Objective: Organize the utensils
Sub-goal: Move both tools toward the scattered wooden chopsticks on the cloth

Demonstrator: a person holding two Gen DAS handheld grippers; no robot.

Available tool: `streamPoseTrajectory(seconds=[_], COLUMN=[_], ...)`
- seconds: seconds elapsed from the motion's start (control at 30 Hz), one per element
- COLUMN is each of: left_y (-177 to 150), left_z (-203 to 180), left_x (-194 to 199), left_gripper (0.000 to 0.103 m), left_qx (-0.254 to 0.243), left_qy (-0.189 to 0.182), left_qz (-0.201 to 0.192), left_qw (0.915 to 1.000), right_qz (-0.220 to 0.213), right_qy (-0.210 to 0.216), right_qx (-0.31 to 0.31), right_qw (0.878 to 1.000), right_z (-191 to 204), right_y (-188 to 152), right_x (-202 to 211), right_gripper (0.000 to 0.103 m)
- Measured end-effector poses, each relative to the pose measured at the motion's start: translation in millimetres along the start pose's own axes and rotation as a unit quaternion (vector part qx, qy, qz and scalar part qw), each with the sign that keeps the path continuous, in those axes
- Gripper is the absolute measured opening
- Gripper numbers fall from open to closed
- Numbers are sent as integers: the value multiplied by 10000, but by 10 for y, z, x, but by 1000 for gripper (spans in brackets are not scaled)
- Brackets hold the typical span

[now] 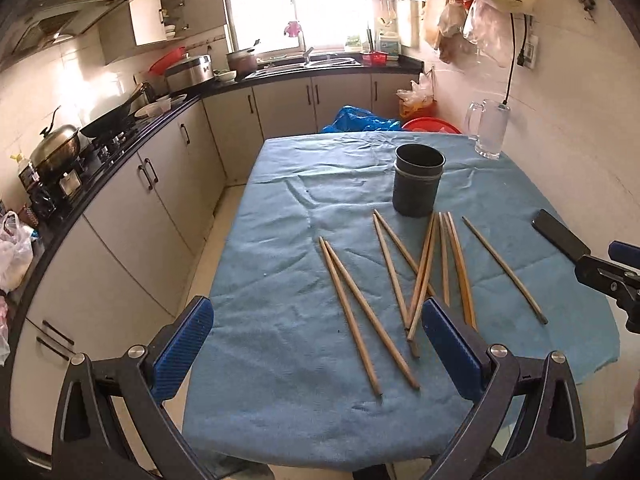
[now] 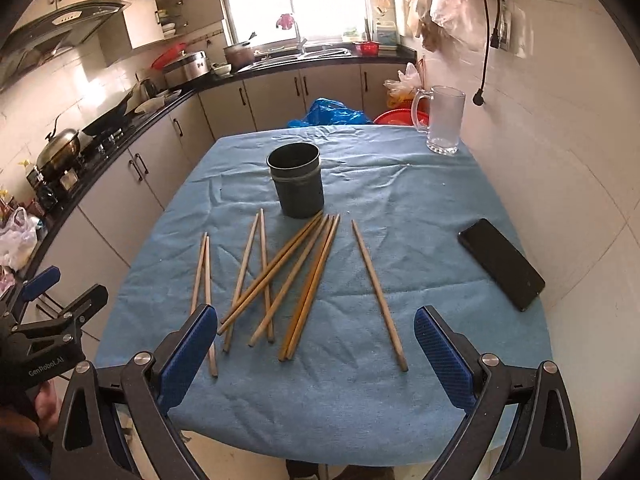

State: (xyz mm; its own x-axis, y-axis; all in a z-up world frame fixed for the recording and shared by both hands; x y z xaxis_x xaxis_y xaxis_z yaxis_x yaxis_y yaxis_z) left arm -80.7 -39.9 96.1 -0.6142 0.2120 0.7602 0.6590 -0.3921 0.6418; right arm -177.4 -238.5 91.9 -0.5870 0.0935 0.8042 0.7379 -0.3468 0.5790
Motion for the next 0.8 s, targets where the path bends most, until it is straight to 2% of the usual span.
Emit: streamPoseTrajectory(seconds=[0.8], left_y=[-10], left_z=[-41], left_x=[-120], left_gripper=[103], left_qx=[-44], left_qy=[-102], left_qz=[181], left_qw=[9998], right_qz=[57], right_qy=[-47], right_qx=[41], right_qw=[10000], right_z=[7], right_y=[-17], right_x=[-15], right_gripper=[99])
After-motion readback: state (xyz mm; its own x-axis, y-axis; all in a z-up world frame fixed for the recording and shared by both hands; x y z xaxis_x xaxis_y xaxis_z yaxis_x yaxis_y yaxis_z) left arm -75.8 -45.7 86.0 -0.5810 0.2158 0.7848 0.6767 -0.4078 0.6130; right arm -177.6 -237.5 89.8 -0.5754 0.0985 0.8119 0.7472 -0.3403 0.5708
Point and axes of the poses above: each gripper's, at about its wrist camera, not at the fingertips, and x roughly against the way its jaws point, z to its left, y to its top, the point moved 10 cm from there along -x, roughly the way its jaws point, and after that the axes turned 5 degrees about z, right-handed, at the moved point
